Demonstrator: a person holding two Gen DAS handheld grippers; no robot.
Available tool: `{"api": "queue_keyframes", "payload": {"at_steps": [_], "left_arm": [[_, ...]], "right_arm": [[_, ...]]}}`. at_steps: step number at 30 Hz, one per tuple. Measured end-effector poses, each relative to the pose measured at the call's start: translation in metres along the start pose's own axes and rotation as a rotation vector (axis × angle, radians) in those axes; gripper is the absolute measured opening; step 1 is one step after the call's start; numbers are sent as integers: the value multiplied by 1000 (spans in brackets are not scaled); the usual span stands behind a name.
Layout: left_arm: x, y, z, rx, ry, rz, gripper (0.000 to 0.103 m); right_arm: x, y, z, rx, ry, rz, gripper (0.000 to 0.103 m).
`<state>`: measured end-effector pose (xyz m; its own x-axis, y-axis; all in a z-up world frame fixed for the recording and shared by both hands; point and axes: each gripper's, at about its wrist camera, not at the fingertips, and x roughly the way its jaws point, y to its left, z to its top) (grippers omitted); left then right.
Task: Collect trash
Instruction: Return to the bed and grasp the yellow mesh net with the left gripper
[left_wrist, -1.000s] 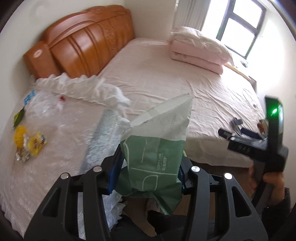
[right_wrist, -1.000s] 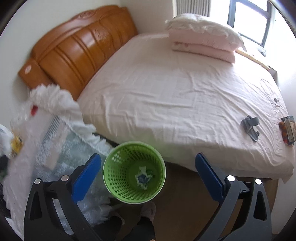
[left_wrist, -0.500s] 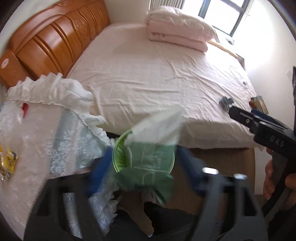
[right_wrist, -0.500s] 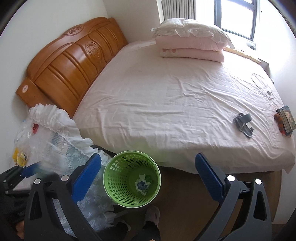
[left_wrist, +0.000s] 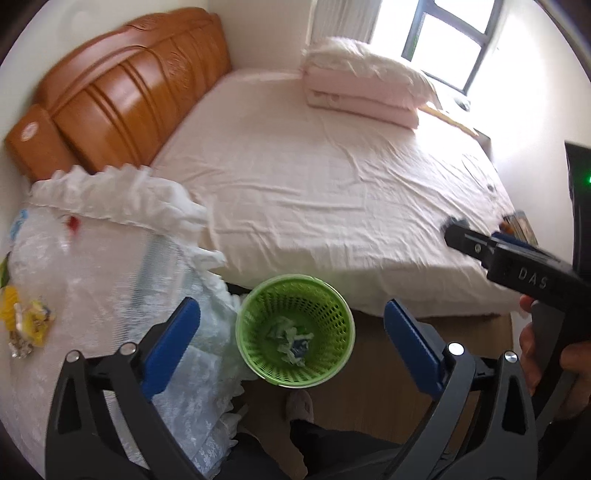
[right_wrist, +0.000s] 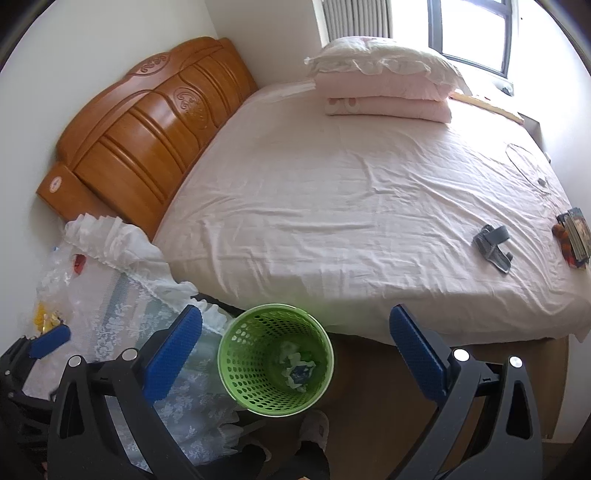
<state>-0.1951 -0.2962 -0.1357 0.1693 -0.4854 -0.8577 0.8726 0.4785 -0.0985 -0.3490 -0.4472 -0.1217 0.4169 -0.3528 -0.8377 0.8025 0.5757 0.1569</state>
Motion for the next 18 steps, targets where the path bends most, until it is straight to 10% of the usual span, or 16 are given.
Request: {"api": "queue_keyframes", "payload": {"at_steps": [8, 18], "left_arm": [[-87, 75, -19, -131, -196, 163, 95], [-135, 175, -81, -373, -198, 349, 95]], "right_arm": [[-21, 61, 10, -90, -53, 115, 101], [-11, 175, 4, -281, -13, 277, 101]]}}
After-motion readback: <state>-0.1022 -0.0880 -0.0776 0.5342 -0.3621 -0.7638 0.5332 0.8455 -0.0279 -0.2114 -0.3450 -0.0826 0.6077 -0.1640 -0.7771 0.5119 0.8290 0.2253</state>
